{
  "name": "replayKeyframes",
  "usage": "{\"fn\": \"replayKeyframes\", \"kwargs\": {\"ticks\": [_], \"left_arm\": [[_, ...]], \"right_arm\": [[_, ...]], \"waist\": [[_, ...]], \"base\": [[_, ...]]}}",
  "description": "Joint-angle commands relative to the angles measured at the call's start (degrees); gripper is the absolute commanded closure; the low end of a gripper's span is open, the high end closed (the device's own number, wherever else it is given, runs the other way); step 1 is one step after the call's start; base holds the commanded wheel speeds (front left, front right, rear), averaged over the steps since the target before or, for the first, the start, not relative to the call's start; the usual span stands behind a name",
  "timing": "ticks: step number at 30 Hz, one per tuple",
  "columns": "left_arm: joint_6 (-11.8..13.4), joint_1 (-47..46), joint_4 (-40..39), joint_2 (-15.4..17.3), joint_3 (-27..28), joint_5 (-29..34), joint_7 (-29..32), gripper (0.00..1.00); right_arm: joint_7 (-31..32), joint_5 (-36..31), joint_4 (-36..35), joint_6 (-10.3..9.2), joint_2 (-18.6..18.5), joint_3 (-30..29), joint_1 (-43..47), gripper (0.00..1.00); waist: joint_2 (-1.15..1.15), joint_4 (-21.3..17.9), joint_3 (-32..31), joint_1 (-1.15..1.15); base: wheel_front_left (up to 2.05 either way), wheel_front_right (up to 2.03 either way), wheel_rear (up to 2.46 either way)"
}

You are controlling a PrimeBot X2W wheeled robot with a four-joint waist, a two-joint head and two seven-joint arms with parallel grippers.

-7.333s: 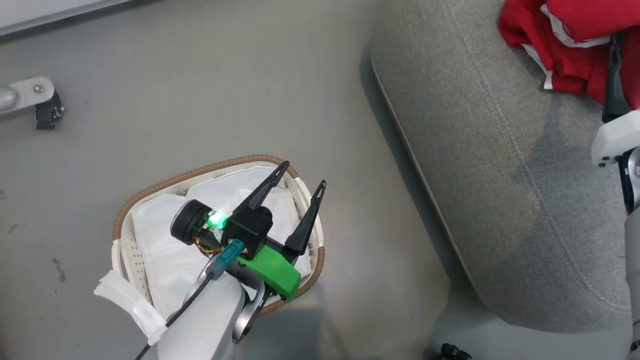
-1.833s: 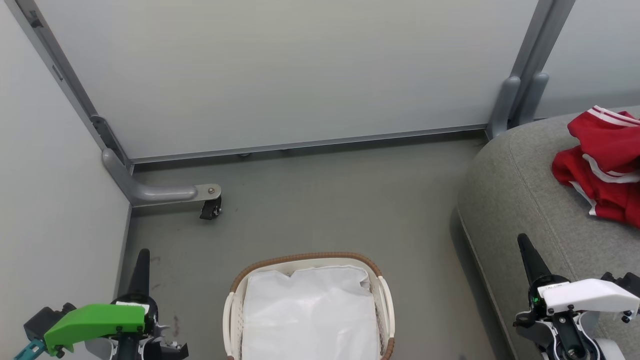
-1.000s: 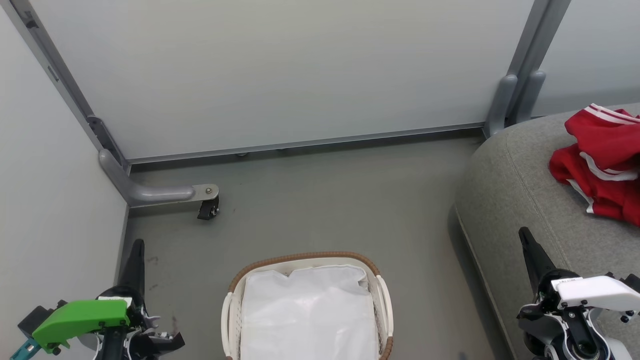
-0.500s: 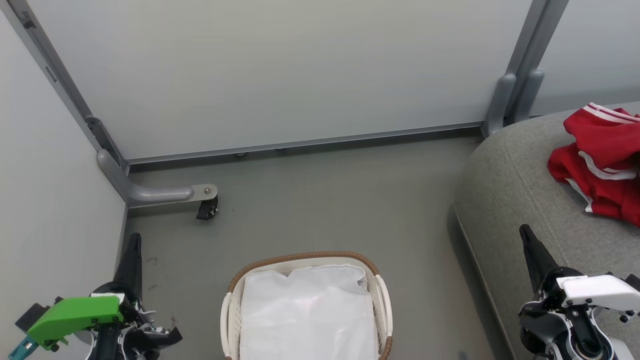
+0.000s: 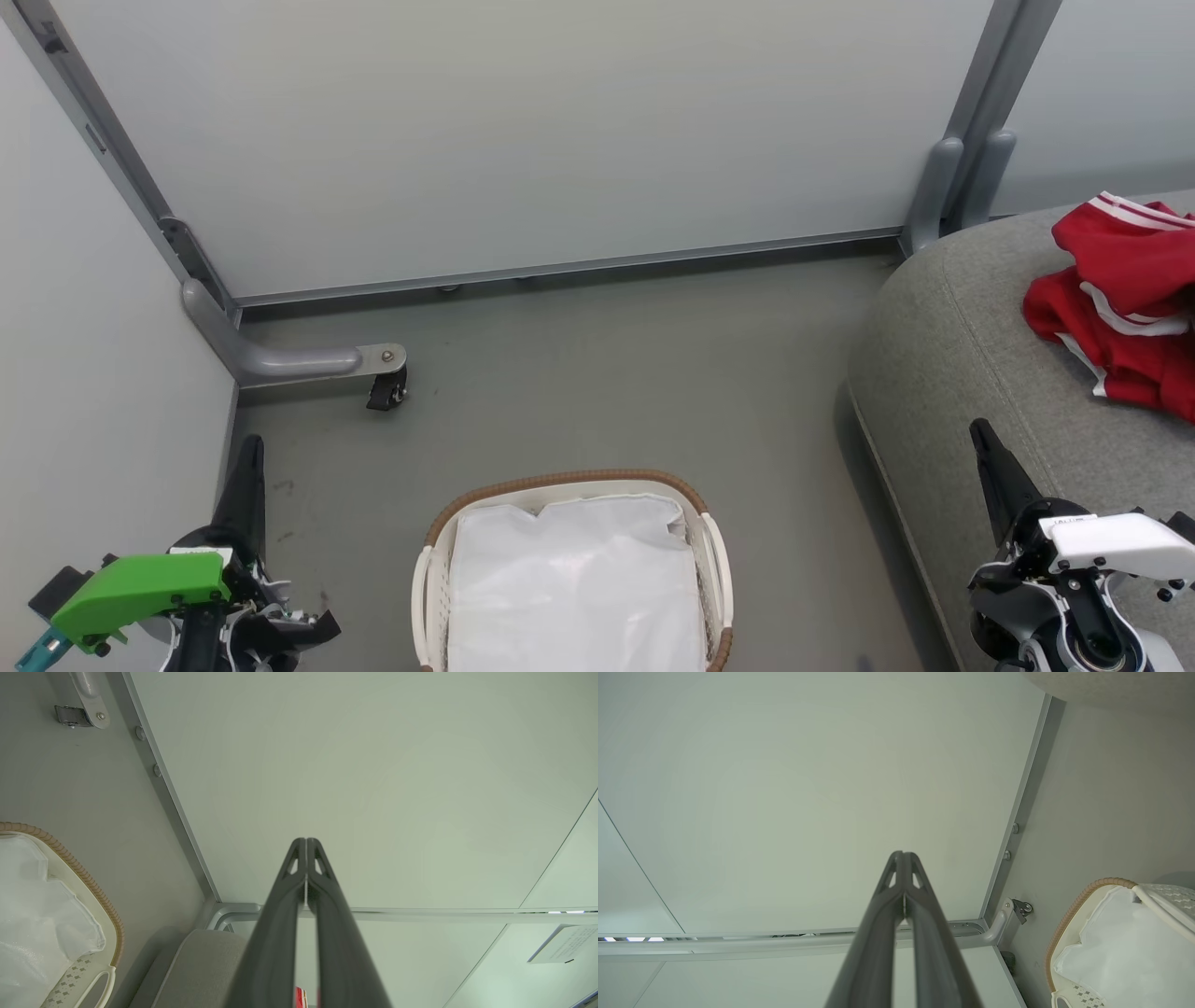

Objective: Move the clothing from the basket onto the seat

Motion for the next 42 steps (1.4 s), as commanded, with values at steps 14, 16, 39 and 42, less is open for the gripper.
{"fn": "replayKeyframes", "kwargs": {"ticks": [14,16,39,42], "left_arm": [[-0.2,-0.5,-0.1,0.3,0.1,-0.2,0.3,1.00],[-0.2,-0.5,-0.1,0.3,0.1,-0.2,0.3,1.00],[-0.2,-0.5,-0.1,0.3,0.1,-0.3,0.3,1.00],[-0.2,-0.5,-0.1,0.3,0.1,-0.3,0.3,1.00]], "right_arm": [[0.2,0.2,-0.2,-0.04,-0.3,-0.1,-0.5,1.00],[0.2,0.2,-0.2,-0.04,-0.3,-0.1,-0.5,1.00],[0.2,0.2,-0.2,-0.04,-0.3,-0.1,-0.5,1.00],[0.2,0.2,-0.2,-0.04,-0.3,-0.1,-0.5,1.00]], "waist": [[0.00,0.0,0.0,0.00],[0.00,0.0,0.0,0.00],[0.00,0.0,0.0,0.00],[0.00,0.0,0.0,0.00]], "base": [[0.00,0.00,0.00],[0.00,0.00,0.00],[0.00,0.00,0.00],[0.00,0.00,0.00]]}}
